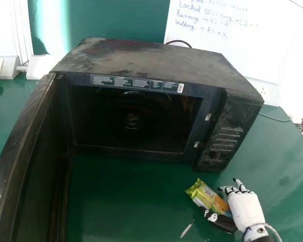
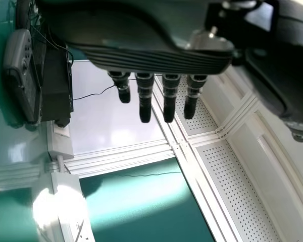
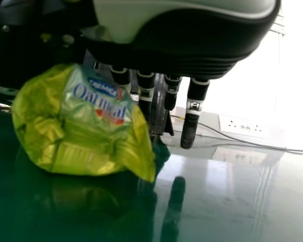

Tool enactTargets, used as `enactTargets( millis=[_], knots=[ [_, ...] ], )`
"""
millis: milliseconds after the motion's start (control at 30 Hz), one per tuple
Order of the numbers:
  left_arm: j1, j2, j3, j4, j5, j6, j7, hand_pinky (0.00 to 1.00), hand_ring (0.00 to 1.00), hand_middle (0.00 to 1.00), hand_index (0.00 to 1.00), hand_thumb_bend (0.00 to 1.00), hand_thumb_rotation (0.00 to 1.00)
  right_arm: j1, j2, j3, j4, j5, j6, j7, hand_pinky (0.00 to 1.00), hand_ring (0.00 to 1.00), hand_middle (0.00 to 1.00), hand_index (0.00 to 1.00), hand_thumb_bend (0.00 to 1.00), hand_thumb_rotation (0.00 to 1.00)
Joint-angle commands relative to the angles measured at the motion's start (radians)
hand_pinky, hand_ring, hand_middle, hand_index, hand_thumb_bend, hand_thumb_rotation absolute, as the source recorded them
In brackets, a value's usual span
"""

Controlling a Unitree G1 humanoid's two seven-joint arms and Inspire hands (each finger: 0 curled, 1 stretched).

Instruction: Put biscuit inside oven

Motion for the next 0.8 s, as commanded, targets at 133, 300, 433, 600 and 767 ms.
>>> enactTargets(
  millis=[133, 300, 433, 600, 767],
  knots=[
    [0.014, -0.009, 0.005, -0.013, 0.004, 0.007, 0.010, 0.99, 0.92, 0.95, 0.96, 1.00, 1.00, 0.021, -0.011, 0.021, -0.002, 0.005, 0.030, 0.033, 0.64, 0.78, 0.83, 0.82, 0.92, 0.37],
    [0.016, -0.011, 0.001, -0.023, 0.009, 0.006, 0.010, 0.99, 0.92, 0.95, 0.96, 1.00, 1.00, 0.025, -0.013, 0.022, -0.026, 0.009, 0.045, 0.059, 0.66, 0.79, 0.83, 0.83, 0.90, 0.38],
    [0.018, -0.012, 0.000, -0.027, 0.010, 0.006, 0.009, 0.99, 0.92, 0.95, 0.96, 1.00, 1.00, 0.031, -0.025, 0.022, -0.045, 0.006, 0.049, 0.090, 0.65, 0.78, 0.83, 0.83, 0.89, 0.38],
    [0.022, -0.021, 0.000, -0.042, 0.012, 0.014, 0.013, 0.98, 0.92, 0.95, 0.96, 1.00, 1.00, 0.043, -0.051, 0.014, -0.074, 0.042, 0.035, 0.141, 0.65, 0.77, 0.82, 0.82, 0.91, 0.38],
    [0.031, -0.034, -0.005, -0.076, 0.018, 0.034, 0.014, 0.99, 0.92, 0.95, 0.96, 1.00, 1.00, 0.057, -0.084, 0.009, -0.117, 0.058, 0.030, 0.192, 0.64, 0.77, 0.82, 0.82, 0.93, 0.37]
  ],
)
